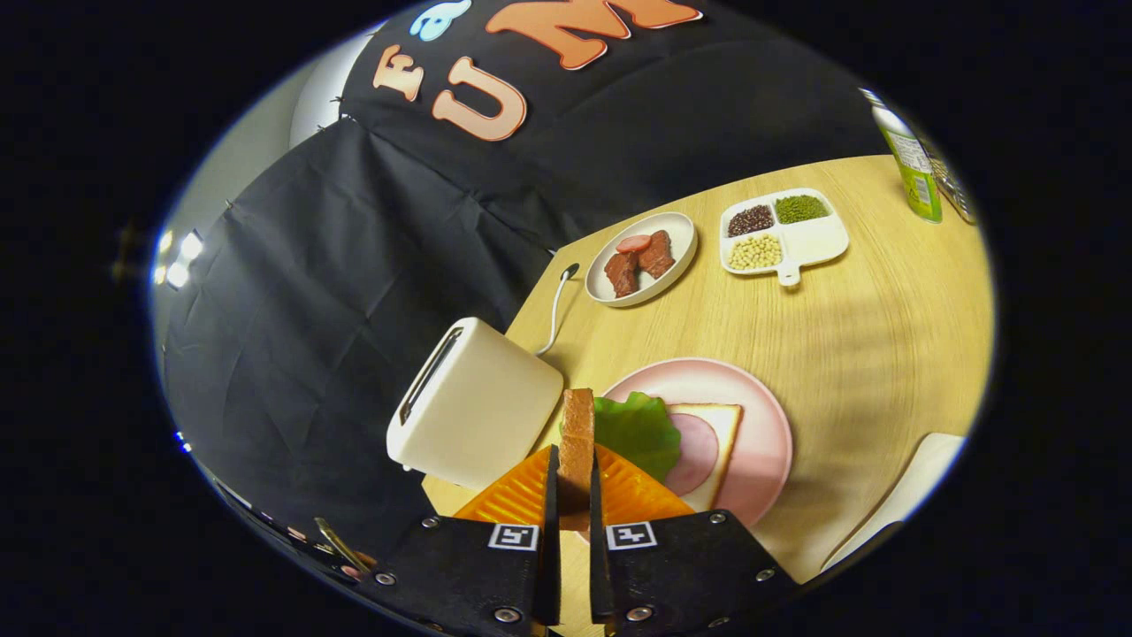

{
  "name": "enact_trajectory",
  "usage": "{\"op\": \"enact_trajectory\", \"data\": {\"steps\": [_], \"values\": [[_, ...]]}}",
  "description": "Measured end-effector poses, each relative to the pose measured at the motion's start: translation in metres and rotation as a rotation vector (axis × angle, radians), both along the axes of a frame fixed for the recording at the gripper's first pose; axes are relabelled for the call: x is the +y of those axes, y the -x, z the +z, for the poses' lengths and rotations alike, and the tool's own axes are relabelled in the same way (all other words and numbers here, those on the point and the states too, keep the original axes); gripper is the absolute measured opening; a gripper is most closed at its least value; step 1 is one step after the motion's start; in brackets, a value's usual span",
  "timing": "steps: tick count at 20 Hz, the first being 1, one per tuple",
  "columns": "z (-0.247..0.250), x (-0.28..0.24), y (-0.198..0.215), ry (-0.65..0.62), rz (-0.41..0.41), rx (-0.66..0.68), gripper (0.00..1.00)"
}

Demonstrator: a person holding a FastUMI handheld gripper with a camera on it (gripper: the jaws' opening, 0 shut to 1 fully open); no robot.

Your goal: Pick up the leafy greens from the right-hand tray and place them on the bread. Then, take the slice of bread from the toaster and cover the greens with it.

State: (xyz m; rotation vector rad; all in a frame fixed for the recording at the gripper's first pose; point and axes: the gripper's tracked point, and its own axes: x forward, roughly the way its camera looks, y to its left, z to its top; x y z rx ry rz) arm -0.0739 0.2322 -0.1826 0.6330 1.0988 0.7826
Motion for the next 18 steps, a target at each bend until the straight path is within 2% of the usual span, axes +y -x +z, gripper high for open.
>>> {"op": "enact_trajectory", "data": {"steps": [8, 10, 13, 18], "values": [[-0.021, -0.016, 0.000, 0.063, -0.029, 0.005, 0.14], [-0.026, -0.021, -0.005, 0.104, -0.043, -0.009, 0.20], [-0.039, -0.033, -0.015, 0.202, -0.077, -0.068, 0.41], [-0.027, -0.041, -0.024, 0.238, -0.107, -0.151, 0.61]]}}
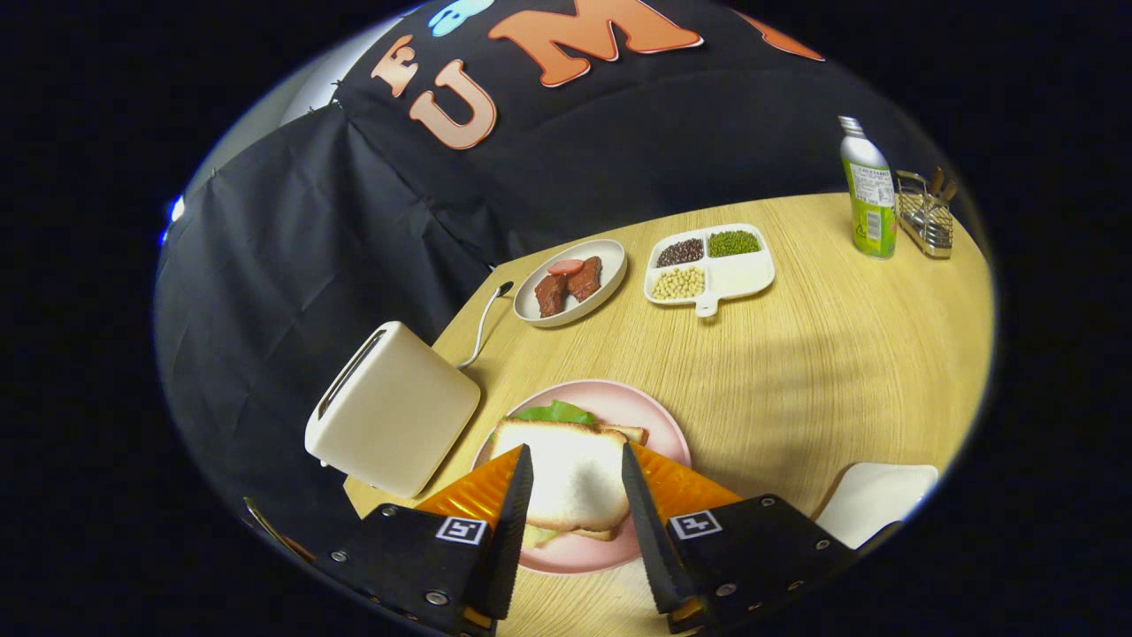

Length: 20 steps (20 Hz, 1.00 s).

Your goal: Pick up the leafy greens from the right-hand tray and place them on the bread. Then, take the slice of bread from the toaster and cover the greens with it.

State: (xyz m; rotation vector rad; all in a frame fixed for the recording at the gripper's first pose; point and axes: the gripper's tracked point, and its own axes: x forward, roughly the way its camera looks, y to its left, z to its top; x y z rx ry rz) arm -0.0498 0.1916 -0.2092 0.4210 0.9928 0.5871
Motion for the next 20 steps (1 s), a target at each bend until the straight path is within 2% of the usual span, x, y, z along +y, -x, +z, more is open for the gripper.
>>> {"op": "enact_trajectory", "data": {"steps": [7, 13, 20], "values": [[0.044, -0.018, -0.030, 0.137, -0.067, -0.264, 0.79], [0.108, -0.035, -0.045, 0.195, -0.149, -0.511, 0.86], [0.175, -0.054, -0.058, 0.229, -0.246, -0.729, 0.89]]}}
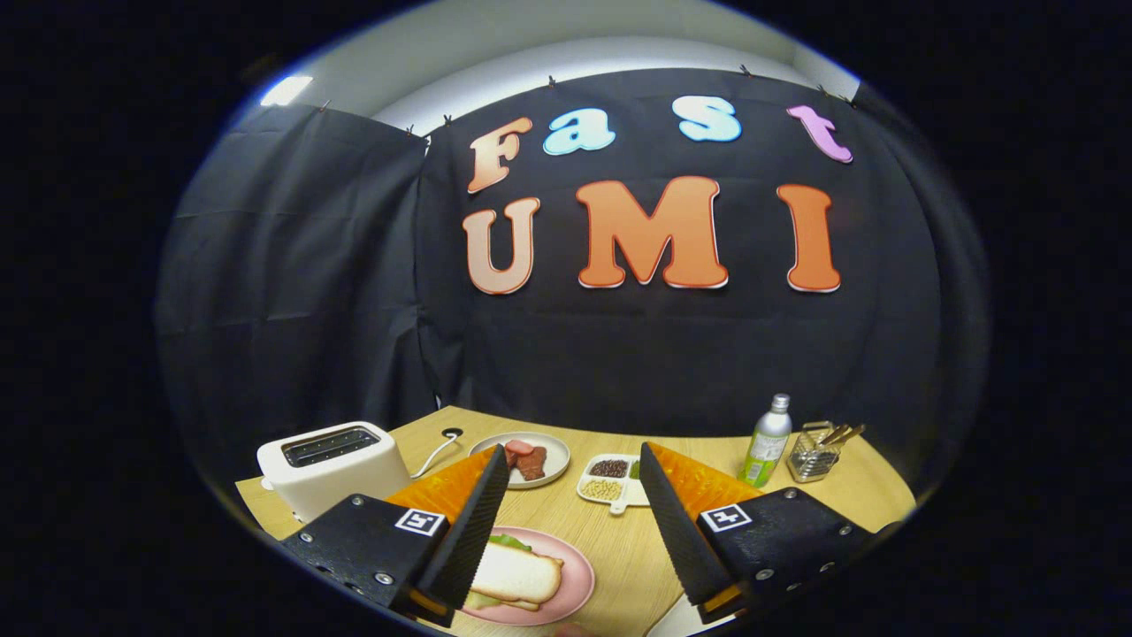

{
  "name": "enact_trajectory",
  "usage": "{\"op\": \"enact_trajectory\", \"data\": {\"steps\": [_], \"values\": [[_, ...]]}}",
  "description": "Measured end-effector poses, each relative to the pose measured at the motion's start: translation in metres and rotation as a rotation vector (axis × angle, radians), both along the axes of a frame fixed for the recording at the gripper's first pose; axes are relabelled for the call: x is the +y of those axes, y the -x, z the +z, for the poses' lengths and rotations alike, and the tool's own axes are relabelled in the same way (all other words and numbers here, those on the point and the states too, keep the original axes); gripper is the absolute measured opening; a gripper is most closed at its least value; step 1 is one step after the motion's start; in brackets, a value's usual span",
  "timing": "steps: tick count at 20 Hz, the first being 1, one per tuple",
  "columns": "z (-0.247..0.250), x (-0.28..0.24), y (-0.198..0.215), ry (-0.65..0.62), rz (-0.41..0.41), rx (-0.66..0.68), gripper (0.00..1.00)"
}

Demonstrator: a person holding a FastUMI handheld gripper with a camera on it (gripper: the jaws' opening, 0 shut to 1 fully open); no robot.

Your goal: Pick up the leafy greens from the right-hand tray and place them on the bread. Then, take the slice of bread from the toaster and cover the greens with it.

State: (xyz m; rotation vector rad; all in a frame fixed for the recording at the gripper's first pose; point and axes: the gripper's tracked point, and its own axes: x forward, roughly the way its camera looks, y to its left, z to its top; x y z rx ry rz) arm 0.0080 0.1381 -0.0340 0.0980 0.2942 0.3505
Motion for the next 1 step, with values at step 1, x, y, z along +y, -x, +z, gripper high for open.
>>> {"op": "enact_trajectory", "data": {"steps": [1], "values": [[0.0086, -0.0014, -0.0007, 0.003, -0.013, -0.026, 0.92]]}}
